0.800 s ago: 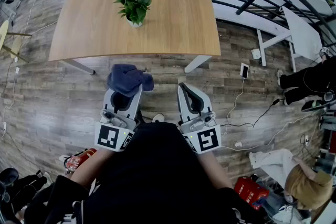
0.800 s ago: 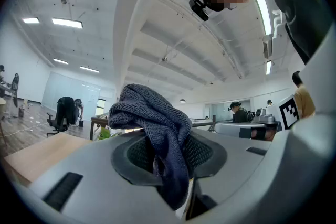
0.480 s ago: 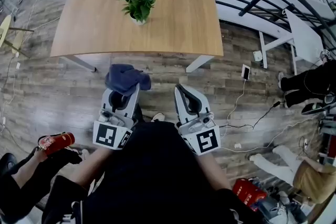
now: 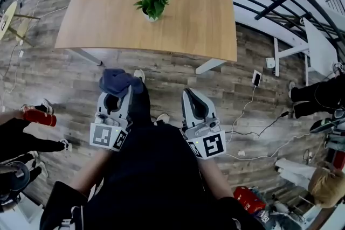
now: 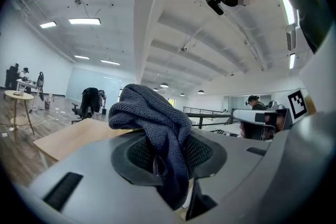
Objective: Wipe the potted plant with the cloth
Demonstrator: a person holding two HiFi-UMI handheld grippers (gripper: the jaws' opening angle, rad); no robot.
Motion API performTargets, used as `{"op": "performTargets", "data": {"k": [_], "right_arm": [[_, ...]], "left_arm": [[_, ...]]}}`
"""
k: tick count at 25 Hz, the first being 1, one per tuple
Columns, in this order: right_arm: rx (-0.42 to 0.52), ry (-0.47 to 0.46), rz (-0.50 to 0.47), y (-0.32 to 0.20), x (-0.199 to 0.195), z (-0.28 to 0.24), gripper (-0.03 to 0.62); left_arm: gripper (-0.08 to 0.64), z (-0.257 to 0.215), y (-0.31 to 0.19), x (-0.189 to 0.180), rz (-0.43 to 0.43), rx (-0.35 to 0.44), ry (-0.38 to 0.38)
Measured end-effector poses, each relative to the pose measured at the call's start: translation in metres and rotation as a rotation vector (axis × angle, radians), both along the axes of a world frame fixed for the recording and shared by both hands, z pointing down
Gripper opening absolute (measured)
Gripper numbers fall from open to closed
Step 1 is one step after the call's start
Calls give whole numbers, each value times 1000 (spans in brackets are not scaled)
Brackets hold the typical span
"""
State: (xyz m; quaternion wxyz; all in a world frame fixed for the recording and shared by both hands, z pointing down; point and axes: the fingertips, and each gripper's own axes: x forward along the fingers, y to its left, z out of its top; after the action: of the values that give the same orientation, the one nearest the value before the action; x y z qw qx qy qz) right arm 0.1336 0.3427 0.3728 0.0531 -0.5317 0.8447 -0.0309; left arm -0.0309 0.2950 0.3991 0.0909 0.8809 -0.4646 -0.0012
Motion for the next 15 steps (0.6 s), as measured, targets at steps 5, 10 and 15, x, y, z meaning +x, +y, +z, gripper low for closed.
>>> {"op": "performTargets", "data": {"k": [5,10,15], "right_arm": [[-17,31,44,-26,2,6,19],[-42,52,65,-63,22,15,19],[-48,81,32,-125,13,14,20]], "left_arm": [[140,12,-28,4,22,-38,-16],[140,22,-68,22,42,-38,-14],[140,36,-122,19,52,-71,-24]]}}
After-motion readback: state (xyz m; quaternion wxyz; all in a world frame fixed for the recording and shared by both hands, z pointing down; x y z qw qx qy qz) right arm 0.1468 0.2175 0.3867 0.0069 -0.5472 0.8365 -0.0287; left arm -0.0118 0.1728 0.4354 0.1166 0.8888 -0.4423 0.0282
